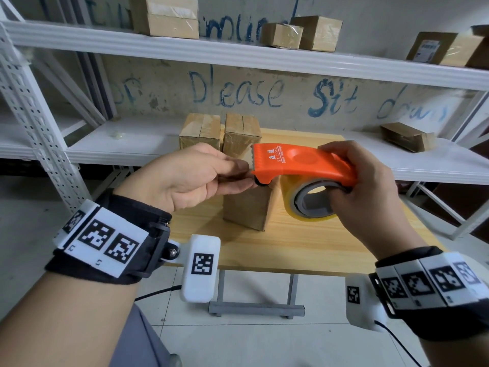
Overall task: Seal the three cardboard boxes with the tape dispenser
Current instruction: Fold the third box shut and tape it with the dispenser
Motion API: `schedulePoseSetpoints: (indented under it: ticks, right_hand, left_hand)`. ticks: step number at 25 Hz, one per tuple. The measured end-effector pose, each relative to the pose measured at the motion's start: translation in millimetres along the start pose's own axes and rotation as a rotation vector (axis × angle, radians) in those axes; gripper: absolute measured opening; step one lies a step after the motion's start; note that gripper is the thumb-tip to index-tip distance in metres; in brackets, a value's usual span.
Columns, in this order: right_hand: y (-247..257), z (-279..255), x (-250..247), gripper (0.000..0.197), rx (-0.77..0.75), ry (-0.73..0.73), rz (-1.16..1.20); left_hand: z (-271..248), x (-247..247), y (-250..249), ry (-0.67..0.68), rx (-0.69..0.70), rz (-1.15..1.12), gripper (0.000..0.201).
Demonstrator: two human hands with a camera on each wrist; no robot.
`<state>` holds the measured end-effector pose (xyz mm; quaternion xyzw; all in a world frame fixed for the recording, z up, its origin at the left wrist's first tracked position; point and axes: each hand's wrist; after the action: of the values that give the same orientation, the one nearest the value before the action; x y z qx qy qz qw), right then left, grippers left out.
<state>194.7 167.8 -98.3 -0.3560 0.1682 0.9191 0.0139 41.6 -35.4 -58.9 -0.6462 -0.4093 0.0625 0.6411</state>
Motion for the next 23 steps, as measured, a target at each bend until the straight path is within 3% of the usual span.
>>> schedulePoseSetpoints:
  ticks: [8,23]
  right_hand:
    - [-5,3,-4,0.064,-0.078,-0.042,-0.08]
    - [-17,-4,-13,0.064,-0.034,-0.097,-0.145]
  left_hand:
    - [3,-4,-4,-0.118,0.067,0.081,0.012]
    - [11,-34,-13,-0.244,0.14,0.153,0.006]
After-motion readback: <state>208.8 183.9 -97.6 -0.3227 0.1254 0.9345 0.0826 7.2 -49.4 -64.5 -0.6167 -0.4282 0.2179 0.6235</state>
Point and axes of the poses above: each hand's wrist, its own z-axis towards the middle knuckle, its own x-axis out of the palm, y = z × x, and after that the axes turned 14 degrees about -z, right-handed
